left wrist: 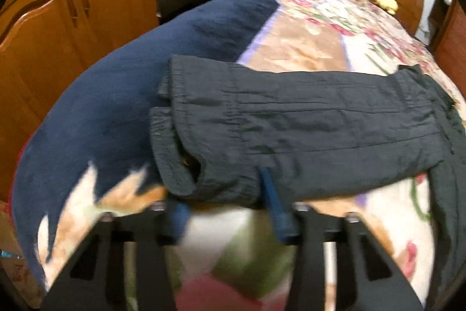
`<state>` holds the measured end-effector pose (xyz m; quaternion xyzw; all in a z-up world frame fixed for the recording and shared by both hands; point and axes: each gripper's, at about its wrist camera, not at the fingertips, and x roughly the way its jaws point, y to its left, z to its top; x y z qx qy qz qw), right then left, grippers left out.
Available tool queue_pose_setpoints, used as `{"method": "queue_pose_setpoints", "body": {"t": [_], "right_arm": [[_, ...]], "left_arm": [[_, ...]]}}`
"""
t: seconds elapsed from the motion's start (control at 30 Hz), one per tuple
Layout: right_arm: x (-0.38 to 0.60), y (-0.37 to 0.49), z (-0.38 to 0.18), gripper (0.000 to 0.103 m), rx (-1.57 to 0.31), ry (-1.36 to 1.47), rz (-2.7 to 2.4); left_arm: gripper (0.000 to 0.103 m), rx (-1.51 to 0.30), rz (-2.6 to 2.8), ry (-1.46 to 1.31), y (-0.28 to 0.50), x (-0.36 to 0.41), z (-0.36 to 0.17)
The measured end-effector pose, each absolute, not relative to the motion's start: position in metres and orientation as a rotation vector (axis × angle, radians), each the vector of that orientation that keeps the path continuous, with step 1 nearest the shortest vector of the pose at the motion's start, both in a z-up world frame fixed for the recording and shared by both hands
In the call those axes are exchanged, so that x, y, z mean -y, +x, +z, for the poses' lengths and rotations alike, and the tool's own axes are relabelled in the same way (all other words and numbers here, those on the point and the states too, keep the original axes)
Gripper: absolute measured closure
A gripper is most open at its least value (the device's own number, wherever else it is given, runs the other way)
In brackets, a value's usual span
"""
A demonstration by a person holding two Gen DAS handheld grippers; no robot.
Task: Fold large clothes
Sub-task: 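Grasp the sleeve cuff with the left gripper, fold it across the jacket body, release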
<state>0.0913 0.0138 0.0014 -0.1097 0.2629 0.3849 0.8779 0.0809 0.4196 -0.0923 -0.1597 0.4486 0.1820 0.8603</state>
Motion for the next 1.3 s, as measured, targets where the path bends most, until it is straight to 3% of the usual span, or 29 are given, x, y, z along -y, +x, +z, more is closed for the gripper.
{"method": "queue_pose_setpoints", "body": {"t": [0.1, 0.47, 0.77, 1.13, 1.3], "right_arm": [[-0.009, 0.093, 0.006, 0.001, -0.543, -0.221, 0.8], [0.031, 0.103, 0.028, 0.001, -0.508, -0.176, 0.743], [0.075, 0.113, 0.036, 0.001, -0.495, -0.15, 0.65], [0.118, 0.118, 0.045, 0.001, -0.48, -0.121, 0.57], [0.131, 0.12, 0.048, 0.001, -0.478, -0.099, 0.555]], "left_arm": [[0.091, -0.926, 0.38, -0.301, 0.083, -0.408, -0.075], [0.096, -0.693, 0.227, -0.128, 0.096, -0.3, 0.034], [0.097, -0.611, 0.025, -0.034, 0.112, -0.201, 0.075], [0.097, -0.614, -0.147, 0.014, 0.116, -0.092, 0.071], [0.087, -0.643, -0.162, 0.03, 0.108, -0.066, 0.057]]}}
